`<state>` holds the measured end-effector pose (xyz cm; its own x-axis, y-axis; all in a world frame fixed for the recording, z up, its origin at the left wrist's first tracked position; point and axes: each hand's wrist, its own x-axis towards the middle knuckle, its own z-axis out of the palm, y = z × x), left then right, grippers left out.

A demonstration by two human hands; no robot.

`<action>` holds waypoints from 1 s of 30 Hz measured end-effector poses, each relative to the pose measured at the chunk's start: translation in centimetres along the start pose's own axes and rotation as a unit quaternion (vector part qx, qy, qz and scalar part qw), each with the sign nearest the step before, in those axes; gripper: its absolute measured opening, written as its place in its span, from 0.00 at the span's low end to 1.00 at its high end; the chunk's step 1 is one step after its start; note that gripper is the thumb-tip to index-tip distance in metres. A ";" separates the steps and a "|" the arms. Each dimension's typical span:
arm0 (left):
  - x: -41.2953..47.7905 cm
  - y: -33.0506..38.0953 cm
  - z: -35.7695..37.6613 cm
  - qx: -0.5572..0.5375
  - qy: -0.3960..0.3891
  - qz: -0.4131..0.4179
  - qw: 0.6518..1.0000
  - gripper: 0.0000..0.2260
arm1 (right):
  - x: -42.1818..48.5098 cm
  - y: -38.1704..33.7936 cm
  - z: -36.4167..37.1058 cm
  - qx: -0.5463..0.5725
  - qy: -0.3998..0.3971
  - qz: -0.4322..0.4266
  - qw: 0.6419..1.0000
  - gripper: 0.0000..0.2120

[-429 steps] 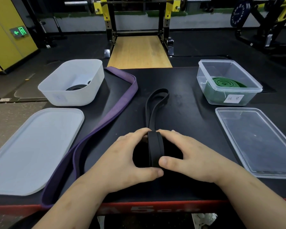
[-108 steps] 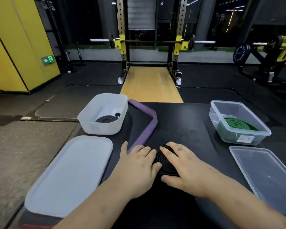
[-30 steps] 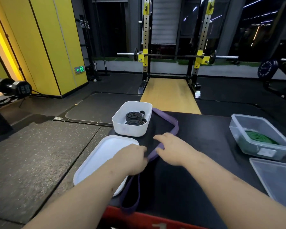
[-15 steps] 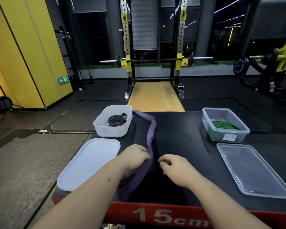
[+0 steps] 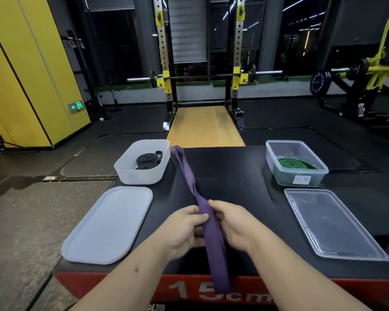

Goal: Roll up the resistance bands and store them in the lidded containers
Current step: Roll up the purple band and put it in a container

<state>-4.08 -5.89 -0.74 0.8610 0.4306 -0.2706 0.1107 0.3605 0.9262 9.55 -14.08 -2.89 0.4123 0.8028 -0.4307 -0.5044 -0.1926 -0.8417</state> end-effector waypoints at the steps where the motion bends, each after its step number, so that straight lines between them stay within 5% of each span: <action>1: 0.1 -0.1 -0.2 0.003 -0.005 -0.001 1.000 0.08 | 0.7 -0.2 0.0 0.004 -0.003 0.018 1.000 0.19; 11: 2.0 0.0 -1.3 -0.004 -0.042 0.013 0.999 0.10 | 6.4 -3.3 2.3 0.156 -0.031 0.064 0.985 0.20; 16: 5.2 0.1 -2.3 0.006 0.040 0.036 0.999 0.07 | 11.2 -6.7 1.5 0.220 0.018 -0.087 0.971 0.13; 19: 8.5 1.5 -1.7 0.033 0.072 0.078 0.994 0.07 | 13.3 -12.2 1.4 0.106 0.060 -0.207 0.971 0.18; 24: 12.4 6.4 0.3 0.055 0.095 0.176 0.978 0.07 | 13.8 -21.6 2.1 -0.057 0.059 -0.388 0.918 0.19; 26: 12.9 6.6 0.4 0.077 0.099 0.163 0.979 0.06 | 14.8 -21.4 1.3 -0.070 0.088 -0.374 0.921 0.18; 30: 11.9 3.0 -0.2 0.140 0.105 0.080 0.981 0.08 | 16.0 -15.3 -0.5 0.005 0.118 -0.189 0.975 0.08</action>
<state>6.43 0.47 -1.19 0.7603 0.6351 -0.1360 0.1393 0.0451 0.9892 24.25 1.40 2.93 0.7330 0.6626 -0.1539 -0.2895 0.0990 -0.9521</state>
